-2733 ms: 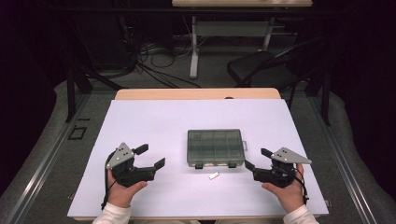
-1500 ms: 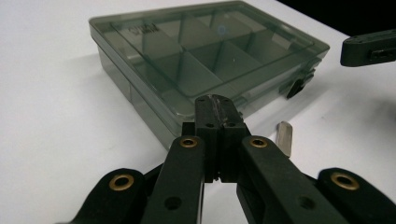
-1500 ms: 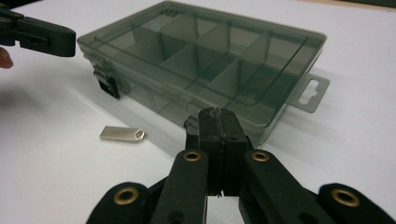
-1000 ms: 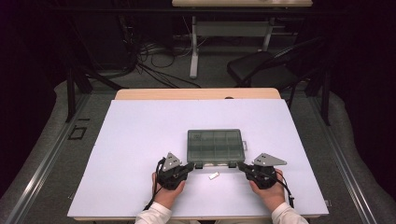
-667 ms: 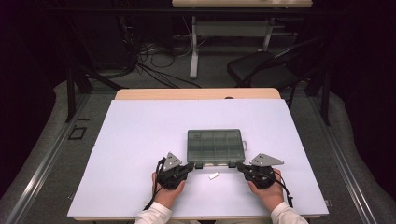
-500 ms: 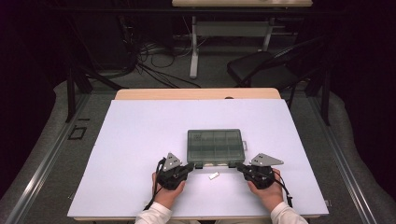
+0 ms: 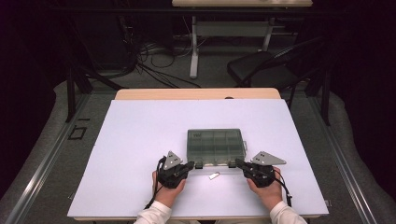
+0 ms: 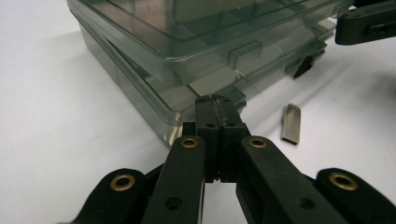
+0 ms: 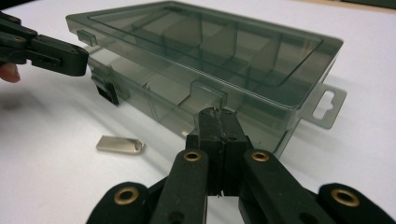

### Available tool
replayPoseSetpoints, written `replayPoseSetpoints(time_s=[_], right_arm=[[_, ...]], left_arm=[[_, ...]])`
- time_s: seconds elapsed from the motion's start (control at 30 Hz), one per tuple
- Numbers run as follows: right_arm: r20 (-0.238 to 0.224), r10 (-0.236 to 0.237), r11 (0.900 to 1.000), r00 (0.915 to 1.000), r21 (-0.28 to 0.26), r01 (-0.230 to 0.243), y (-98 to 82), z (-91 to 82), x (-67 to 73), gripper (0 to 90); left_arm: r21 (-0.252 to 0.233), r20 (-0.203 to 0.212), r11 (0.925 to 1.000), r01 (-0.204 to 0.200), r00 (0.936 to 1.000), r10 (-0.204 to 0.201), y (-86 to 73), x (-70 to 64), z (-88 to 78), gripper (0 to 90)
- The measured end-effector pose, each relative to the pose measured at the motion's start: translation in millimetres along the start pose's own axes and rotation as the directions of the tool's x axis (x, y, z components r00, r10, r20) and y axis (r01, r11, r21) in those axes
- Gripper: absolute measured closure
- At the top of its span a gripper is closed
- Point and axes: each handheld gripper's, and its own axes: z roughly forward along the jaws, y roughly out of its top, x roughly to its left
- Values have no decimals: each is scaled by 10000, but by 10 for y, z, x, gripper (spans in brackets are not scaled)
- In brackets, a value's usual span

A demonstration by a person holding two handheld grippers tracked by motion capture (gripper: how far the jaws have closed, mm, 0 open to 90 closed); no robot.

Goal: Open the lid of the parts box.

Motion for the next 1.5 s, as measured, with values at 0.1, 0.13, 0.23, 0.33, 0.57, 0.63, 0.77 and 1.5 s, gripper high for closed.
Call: replayPoseSetpoints(time_s=[0.1,0.13,0.23,0.33,0.57,0.63,0.77,1.5], right_arm=[[54,-2,9999,10000,-153,3,36,-26,-2,900],[50,17,9997,10000,-256,-16,43,-30,-6,900],[47,243,9990,9997,-367,-241,62,-48,-24,900],[61,285,9986,9996,-442,-282,76,-53,-43,900],[264,521,9976,9983,-473,-508,129,-46,-108,900],[313,647,9961,9974,-618,-626,180,-40,-133,900],[371,821,9942,9959,-721,-793,283,-16,-171,900],[690,1162,9870,9908,-1196,-1075,695,170,-302,900]], left_arm=[[-71,-71,9999,-81,9999,81,56,-8,-3,900],[-127,-55,9999,-55,10000,54,72,-13,-3,900],[-348,-83,9994,53,9999,-56,129,-30,-17,900],[-423,-228,9991,97,9997,-107,189,-41,-12,900],[-684,-344,9975,183,9992,-207,276,-40,-30,900],[-769,-389,9969,184,9990,-215,333,-30,-39,900],[-1018,-472,9945,258,9984,-307,436,-2,-63,900],[-1845,-756,9825,251,9963,-397,871,81,27,900]])
